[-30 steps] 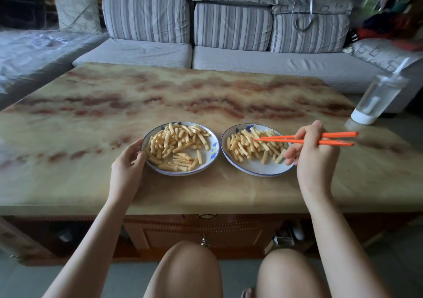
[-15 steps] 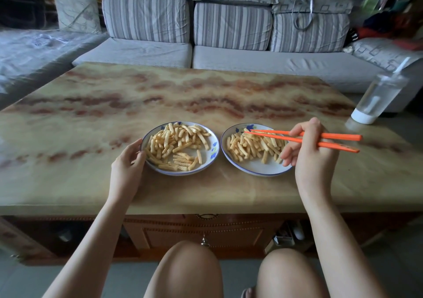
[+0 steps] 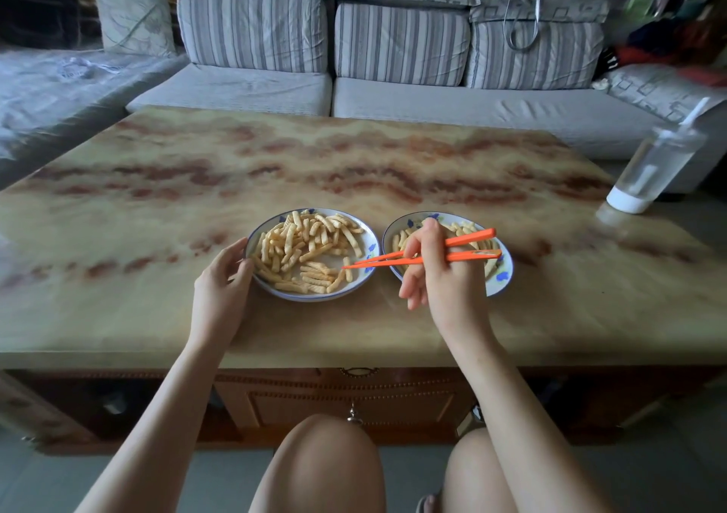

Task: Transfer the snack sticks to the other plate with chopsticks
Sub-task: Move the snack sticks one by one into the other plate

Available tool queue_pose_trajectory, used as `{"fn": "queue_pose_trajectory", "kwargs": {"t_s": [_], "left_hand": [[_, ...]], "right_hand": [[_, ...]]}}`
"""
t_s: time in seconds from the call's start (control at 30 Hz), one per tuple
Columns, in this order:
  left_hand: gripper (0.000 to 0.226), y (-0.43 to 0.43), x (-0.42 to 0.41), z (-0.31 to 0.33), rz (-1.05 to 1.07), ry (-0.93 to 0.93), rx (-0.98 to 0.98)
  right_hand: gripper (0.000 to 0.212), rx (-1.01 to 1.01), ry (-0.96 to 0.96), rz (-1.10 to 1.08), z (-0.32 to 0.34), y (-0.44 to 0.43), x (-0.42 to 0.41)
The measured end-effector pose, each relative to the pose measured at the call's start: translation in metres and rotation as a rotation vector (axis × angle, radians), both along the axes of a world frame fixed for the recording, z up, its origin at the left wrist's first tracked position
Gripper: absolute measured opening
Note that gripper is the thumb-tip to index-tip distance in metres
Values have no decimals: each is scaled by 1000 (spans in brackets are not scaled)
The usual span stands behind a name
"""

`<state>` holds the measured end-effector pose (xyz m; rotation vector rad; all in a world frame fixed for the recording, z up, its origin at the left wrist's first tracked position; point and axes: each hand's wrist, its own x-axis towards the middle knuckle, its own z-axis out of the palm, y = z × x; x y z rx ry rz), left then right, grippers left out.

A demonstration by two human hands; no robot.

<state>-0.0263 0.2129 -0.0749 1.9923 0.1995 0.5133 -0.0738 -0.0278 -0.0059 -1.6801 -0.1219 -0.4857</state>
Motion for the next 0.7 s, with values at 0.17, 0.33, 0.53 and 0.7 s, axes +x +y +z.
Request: {"fn": "queue_pose_trajectory", "kwargs": {"t_s": [0.17, 0.33, 0.53, 0.7], "left_hand": [[36, 0, 0, 0, 0, -4, 1], [36, 1, 1, -1, 6, 4, -4], [36, 0, 0, 0, 0, -1, -11], [35, 0, -1, 1, -2, 1, -21]], "right_hand": [[48, 82, 30, -69, -5, 0, 4], [48, 214, 21, -151, -6, -9, 7], [45, 297, -67, -283, 6, -28, 10], [41, 276, -126, -386, 3, -37, 13]]}}
